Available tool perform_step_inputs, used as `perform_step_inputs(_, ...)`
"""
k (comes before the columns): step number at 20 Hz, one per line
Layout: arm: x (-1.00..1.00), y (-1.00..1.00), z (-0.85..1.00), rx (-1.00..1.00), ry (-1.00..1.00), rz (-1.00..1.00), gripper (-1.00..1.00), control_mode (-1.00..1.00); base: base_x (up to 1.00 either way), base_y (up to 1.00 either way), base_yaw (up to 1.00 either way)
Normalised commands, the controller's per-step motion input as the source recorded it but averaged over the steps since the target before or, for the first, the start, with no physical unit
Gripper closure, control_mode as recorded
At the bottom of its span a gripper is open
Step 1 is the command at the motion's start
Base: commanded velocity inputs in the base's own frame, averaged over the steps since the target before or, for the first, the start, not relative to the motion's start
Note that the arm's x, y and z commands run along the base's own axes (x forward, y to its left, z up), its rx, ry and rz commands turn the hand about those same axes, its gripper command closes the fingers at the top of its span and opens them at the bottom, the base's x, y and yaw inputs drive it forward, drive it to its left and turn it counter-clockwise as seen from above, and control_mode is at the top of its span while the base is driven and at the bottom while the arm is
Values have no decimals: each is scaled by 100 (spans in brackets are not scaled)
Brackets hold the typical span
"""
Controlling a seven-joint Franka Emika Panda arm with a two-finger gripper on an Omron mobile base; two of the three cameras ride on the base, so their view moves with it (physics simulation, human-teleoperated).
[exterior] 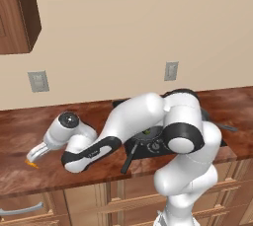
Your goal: Place both pans onto different burners. Then place the avocado and the shrimp on different pans.
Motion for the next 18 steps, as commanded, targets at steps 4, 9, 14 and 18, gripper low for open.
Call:
perform_step_inputs(4, -12, 10, -3, 0, 0, 0, -100, -100, 0, 0, 0)
perform_step_inputs(9, -1, 4, -9, 0, 0, 0, -100, -100, 0, 0, 0)
perform_step_inputs(14, 0, 4, -24, 0, 1, 0, -100, -100, 0, 0, 0)
perform_step_inputs(18, 0, 7, -24, 0, 1, 0, -100, -100, 0, 0, 0)
